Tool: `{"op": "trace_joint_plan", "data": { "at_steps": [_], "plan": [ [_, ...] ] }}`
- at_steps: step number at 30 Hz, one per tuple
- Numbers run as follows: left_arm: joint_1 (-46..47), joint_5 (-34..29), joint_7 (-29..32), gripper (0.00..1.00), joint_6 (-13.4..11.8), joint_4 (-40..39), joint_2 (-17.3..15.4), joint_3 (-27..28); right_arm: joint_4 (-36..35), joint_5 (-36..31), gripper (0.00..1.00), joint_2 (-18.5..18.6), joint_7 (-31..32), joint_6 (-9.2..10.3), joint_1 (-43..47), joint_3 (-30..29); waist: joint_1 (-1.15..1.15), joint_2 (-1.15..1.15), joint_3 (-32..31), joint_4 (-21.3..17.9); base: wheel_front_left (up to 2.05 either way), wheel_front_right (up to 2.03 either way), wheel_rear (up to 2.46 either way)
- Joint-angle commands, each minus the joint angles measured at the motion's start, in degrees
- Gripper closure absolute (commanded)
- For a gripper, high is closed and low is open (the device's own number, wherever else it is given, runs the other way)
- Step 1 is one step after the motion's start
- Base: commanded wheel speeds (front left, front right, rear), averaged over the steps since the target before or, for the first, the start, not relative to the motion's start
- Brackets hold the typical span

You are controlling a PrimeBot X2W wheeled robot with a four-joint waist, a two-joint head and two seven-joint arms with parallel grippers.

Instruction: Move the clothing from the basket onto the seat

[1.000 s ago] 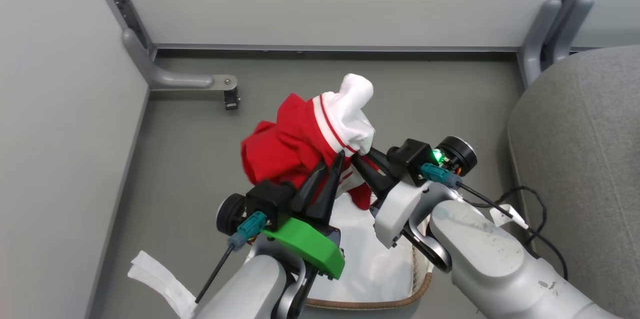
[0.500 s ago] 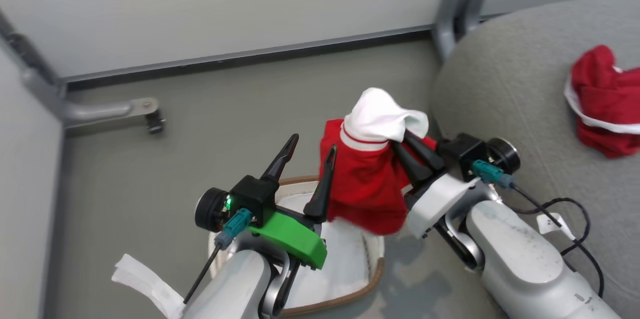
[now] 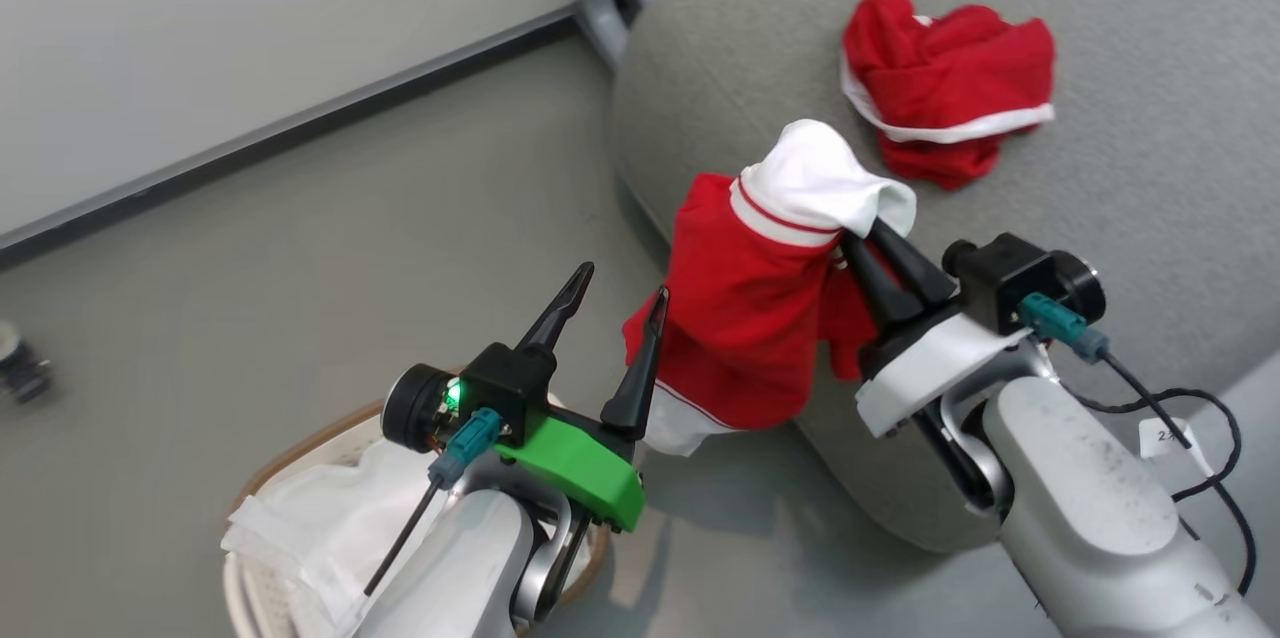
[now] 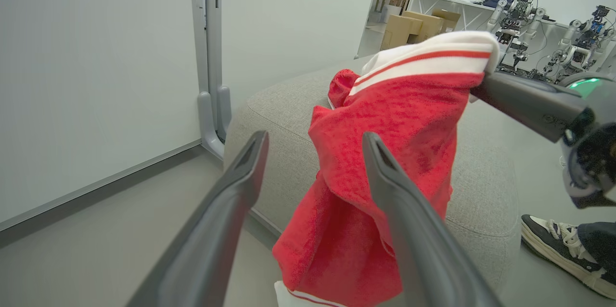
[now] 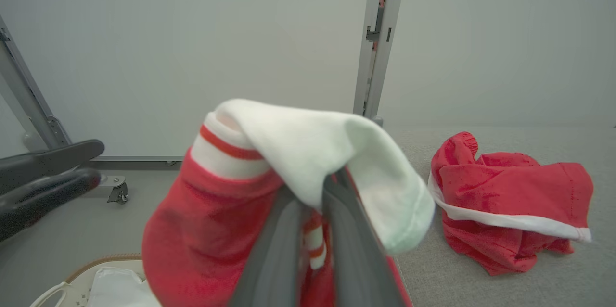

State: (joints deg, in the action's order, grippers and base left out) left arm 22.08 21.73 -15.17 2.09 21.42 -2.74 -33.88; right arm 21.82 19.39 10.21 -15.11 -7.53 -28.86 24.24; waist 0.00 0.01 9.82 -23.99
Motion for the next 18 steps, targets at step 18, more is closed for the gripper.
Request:
{"op": "trace_joint_plan", "data": {
  "at_steps": [18],
  "plan": [
    [4.85, -5.36, 0.03, 0.0, 1.57, 3.57, -0.73, 0.91, 2.95, -5.1, 1.0, 17.9, -0.03, 0.08, -29.26, -16.95, 0.0, -0.01, 13.9, -2.31, 0.0, 0.0, 0.0]
  ]
}}
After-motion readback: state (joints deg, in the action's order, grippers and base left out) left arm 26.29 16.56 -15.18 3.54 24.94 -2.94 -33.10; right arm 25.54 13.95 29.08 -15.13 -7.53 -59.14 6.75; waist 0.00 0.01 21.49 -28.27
